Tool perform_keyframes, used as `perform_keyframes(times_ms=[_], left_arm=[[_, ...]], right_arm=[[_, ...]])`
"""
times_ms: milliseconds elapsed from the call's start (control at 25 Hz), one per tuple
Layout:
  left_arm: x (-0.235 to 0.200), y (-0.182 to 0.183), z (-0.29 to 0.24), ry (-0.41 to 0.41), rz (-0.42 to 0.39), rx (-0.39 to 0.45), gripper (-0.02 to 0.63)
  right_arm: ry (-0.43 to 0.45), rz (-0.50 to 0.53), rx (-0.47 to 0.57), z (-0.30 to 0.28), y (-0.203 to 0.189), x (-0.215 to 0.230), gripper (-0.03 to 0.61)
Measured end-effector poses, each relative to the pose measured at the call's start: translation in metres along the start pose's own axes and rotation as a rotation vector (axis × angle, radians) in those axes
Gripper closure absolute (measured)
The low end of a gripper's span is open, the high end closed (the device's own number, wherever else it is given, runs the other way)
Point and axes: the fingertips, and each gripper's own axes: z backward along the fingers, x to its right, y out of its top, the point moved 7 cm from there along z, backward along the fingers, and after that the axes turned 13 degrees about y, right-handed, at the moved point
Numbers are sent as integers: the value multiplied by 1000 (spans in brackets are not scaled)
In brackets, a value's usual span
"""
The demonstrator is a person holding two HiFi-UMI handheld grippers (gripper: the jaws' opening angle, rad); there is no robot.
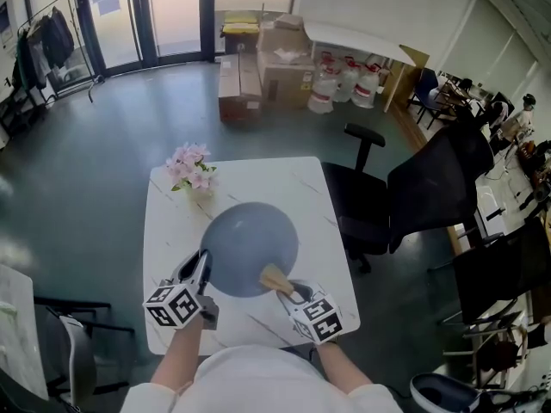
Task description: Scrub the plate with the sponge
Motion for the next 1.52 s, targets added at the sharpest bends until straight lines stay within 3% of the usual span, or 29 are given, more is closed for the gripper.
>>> perform_keyframes(times_ms=[200, 440, 640, 1520], left_arm=[[-3, -3, -4, 10, 20, -5, 560], [-9, -14, -8, 20, 84, -27, 561], [-15, -23, -14, 40, 92, -58, 561], [-44, -79, -49, 149, 151, -239, 561]], right_arm=[[48, 20, -3, -13, -1, -15, 459], [37, 57, 137, -1, 12, -18, 459], [9, 68, 185, 8, 17, -18, 459], [-49, 0, 183, 30, 1, -12, 459]])
